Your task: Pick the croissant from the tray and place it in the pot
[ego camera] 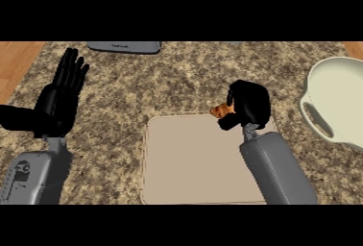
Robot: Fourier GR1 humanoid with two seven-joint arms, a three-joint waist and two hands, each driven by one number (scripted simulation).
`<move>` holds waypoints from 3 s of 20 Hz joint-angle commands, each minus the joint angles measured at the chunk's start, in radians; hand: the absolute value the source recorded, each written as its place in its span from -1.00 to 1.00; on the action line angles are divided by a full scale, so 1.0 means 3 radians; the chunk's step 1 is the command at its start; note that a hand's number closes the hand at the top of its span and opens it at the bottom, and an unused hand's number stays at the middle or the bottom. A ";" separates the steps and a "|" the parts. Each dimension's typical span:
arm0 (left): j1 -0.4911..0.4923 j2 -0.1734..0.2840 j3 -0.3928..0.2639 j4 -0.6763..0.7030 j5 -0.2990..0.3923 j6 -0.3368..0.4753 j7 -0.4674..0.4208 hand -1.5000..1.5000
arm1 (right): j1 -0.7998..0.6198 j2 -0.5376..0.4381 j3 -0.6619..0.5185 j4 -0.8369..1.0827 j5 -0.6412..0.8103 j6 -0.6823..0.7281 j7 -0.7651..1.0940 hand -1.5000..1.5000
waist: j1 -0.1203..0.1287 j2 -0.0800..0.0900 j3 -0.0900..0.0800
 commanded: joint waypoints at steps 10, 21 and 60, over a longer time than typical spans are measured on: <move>-0.0084 -0.0069 -0.0040 0.0125 -0.0080 0.0082 -0.0008 0.00 | -0.1649 -0.0290 -0.0669 0.1135 0.1299 -0.0846 0.1867 1.00 | -0.0043 -0.0019 0.0001; -0.0032 -0.0018 0.0099 0.0057 -0.0079 0.0177 0.0062 0.00 | -0.1673 -0.0608 -0.1159 0.1538 0.1484 -0.1115 0.1913 1.00 | -0.0253 -0.0084 0.0008; 0.0051 -0.0043 0.0159 -0.0009 -0.0066 0.0065 0.0063 0.00 | -0.0855 -0.1720 -0.2596 0.2866 -0.0989 -0.1898 -0.1384 -1.00 | -0.0203 -0.0065 0.0015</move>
